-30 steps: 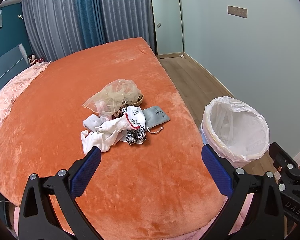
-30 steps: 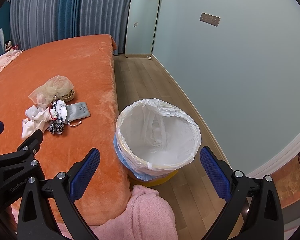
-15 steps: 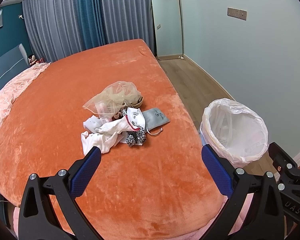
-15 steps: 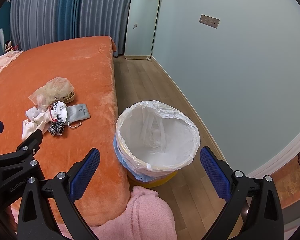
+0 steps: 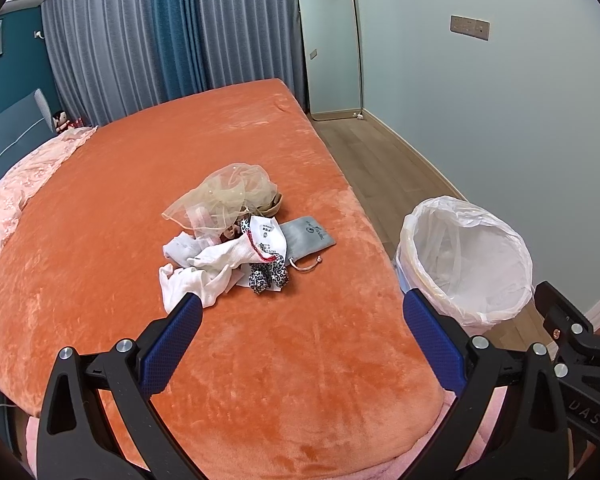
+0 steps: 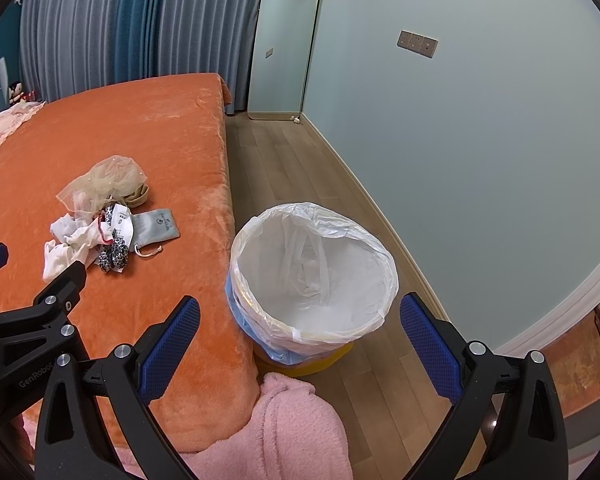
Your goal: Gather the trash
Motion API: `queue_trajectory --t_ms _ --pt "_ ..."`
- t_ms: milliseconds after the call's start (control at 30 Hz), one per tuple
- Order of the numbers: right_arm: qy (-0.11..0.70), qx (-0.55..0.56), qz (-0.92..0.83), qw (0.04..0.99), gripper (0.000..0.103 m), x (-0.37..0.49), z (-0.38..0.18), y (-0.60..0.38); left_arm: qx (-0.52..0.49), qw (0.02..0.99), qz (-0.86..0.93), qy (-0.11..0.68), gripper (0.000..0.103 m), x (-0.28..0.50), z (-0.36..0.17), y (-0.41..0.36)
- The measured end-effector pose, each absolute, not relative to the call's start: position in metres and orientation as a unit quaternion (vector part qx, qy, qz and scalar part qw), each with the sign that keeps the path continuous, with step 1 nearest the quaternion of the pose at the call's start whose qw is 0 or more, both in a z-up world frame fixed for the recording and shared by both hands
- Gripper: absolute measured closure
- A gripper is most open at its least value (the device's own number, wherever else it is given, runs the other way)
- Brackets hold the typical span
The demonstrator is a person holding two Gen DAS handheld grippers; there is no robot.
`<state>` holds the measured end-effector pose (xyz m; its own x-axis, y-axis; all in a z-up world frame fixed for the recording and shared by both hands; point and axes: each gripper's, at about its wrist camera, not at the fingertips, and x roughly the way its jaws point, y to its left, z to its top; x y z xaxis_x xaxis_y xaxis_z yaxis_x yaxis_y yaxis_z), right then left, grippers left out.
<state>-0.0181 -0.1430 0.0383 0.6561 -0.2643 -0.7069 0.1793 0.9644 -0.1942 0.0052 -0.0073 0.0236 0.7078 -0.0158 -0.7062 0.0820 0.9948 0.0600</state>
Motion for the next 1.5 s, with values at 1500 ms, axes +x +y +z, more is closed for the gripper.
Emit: queue_trajectory --t_ms 1500 --pt "0.393 -0.058 -0.133 0.908 0.007 -0.0158 0.0363 -0.1463 0.030 0.924 -0.049 0.377 0.007 -0.0058 0.0137 -0.0032"
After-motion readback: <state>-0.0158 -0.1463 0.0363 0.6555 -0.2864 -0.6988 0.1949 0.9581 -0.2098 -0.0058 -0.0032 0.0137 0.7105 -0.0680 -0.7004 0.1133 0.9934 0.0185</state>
